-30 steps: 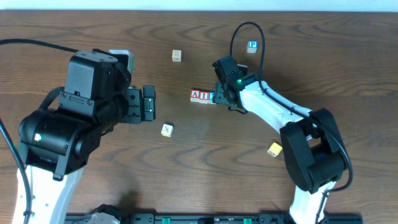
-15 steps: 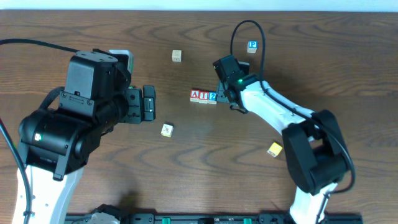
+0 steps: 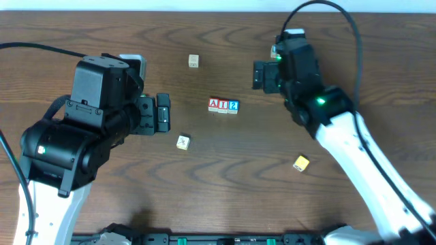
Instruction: Spell out Ai2
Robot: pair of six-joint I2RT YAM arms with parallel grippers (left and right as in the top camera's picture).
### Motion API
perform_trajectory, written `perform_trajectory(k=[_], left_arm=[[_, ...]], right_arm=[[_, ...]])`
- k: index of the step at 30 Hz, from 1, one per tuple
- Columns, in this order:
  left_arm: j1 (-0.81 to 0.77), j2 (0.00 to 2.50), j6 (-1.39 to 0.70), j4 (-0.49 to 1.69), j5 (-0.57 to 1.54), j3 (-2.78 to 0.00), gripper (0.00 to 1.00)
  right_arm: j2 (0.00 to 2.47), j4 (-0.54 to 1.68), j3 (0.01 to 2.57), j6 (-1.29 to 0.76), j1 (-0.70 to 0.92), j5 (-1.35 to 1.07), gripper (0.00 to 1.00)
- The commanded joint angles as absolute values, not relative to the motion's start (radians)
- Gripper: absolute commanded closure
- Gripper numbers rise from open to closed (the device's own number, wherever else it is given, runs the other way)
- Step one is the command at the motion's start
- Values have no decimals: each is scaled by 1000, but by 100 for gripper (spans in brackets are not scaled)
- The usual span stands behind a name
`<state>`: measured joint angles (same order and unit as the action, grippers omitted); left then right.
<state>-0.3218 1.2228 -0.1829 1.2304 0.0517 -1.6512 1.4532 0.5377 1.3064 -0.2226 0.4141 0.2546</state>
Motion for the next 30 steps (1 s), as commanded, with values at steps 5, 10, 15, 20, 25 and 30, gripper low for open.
perform_trajectory(k=[5, 10, 15, 20, 25, 30], left_arm=[[-321, 1222, -183, 1234, 41, -1671, 5], [-321, 1222, -183, 1234, 41, -1671, 4], [-321, 1222, -183, 1234, 41, -1671, 5], [-321, 1222, -183, 1234, 41, -1671, 5], [-321, 1222, -183, 1234, 41, -1671, 5], [-321, 1222, -183, 1234, 41, -1671, 5]], right_arm=[[1198, 514, 1166, -25, 346, 97, 1], [976, 424, 984, 66, 254, -98, 1], [750, 286, 783, 102, 138, -324, 1], [529, 163, 575, 102, 52, -358, 1], [394, 120, 438, 102, -5, -485, 1], [273, 101, 339, 102, -53, -498, 1]])
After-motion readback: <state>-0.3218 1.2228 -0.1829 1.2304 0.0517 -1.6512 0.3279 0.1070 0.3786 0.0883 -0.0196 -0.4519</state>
